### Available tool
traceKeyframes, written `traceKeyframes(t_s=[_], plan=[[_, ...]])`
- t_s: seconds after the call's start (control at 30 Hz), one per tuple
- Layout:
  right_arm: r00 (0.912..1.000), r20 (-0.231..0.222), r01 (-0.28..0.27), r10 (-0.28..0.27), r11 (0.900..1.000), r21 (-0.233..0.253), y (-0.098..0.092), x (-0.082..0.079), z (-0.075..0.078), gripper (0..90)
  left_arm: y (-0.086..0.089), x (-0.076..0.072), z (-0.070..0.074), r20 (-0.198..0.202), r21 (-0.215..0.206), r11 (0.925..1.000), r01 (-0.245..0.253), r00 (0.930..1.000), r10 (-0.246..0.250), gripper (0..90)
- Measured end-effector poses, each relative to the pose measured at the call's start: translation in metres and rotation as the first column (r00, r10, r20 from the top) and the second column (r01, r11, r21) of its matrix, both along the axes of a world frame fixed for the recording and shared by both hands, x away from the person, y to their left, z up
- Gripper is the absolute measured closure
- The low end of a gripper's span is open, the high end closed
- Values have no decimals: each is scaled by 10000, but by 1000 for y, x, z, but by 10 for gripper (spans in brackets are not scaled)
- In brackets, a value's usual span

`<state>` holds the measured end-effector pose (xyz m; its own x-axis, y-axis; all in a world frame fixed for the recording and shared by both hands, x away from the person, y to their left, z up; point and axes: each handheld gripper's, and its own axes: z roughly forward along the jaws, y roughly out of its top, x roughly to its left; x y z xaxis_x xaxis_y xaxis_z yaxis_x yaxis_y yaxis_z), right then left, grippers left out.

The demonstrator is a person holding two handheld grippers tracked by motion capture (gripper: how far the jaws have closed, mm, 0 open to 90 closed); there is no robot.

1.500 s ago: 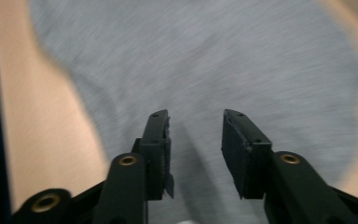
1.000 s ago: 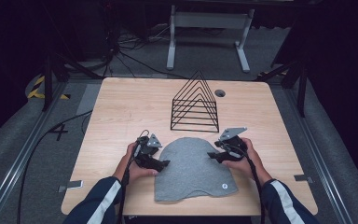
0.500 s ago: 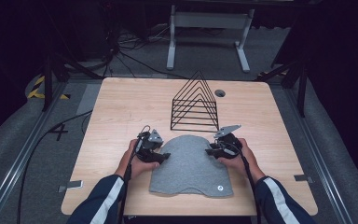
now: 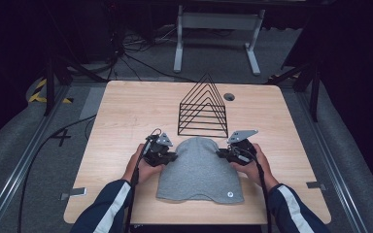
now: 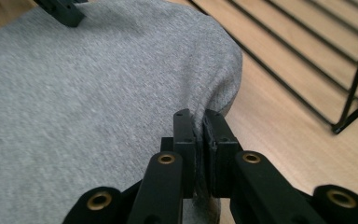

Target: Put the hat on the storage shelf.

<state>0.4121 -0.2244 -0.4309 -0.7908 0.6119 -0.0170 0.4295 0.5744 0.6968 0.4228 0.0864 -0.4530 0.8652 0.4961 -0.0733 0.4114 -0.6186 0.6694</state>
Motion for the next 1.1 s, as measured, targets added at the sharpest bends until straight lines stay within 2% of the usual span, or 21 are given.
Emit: traceKeyframes(t_s=[0.03,0.07,0.1,0.13,0.17,0.27,0.33,0.37,0.4,0.43,0.53,0.6,0.67,0.7,0.93,1.0,1.03,1.07,1.1], plan=[[9999,133,-26,26,10000,-3,0,-2,3,850,2,-3,7,157,-167,9999,-25,9999,28,848],[9999,133,-26,26,10000,-3,0,-2,3,850,2,-3,7,157,-167,9999,-25,9999,28,849],[9995,314,-30,29,10000,29,-1,-5,9,850,2,-4,10,260,-322,9995,-58,9996,67,848],[9995,314,-30,29,10000,29,-1,-5,9,850,3,-6,15,373,-374,9993,-19,9993,33,848],[9987,498,-84,81,9999,68,-2,-6,14,850,4,-7,19,486,-461,9989,2,9988,20,848],[9956,936,-75,52,9997,245,-6,-10,30,850,5,-11,34,1012,-613,9981,70,9949,-8,848],[9938,1115,-59,17,9993,376,-8,-12,38,850,4,-12,42,1170,-758,9970,142,9931,-52,849],[9909,1345,-30,-20,9993,370,-11,-15,46,850,3,-13,47,1286,-817,9965,149,9917,-42,850],[9898,1423,-24,-33,9992,401,-12,-15,48,850,1,-12,56,1513,-809,9963,281,9884,-156,850],[9898,1423,-24,-33,9992,401,-12,-15,48,850,1,-12,56,1513,-809,9963,281,9884,-156,850],[9861,1656,25,-103,9989,477,-17,-17,59,850,-3,-11,72,1875,-909,9951,375,9821,-199,851],[9816,1899,89,-211,9979,649,-23,-17,70,850,-7,-10,88,2109,-941,9944,485,9771,-278,852],[9775,2082,148,-329,9960,879,-27,-17,80,851,-10,-8,98,2290,-842,9943,647,9724,-438,852],[9775,2082,148,-329,9960,879,-27,-17,80,851,-10,-8,98,2290,-842,9943,647,9724,-438,852],[9611,2706,229,-551,9924,1206,-35,-16,113,851,-21,-2,127,2874,-955,9914,897,9560,-589,853],[9593,2760,257,-597,9918,1252,-35,-15,118,852,-22,-1,131,2948,-1006,9909,899,9539,-567,853],[9534,2948,267,-640,9913,1288,-35,-13,127,852,-22,1,136,2999,-1069,9899,936,9522,-576,854],[9534,2948,267,-640,9913,1288,-35,-13,127,852,-23,2,140,3035,-1122,9890,967,9510,-586,854],[9481,3103,271,-692,9900,1381,-36,-12,136,852,-23,5,148,3127,-1217,9873,1017,9480,-591,855]])
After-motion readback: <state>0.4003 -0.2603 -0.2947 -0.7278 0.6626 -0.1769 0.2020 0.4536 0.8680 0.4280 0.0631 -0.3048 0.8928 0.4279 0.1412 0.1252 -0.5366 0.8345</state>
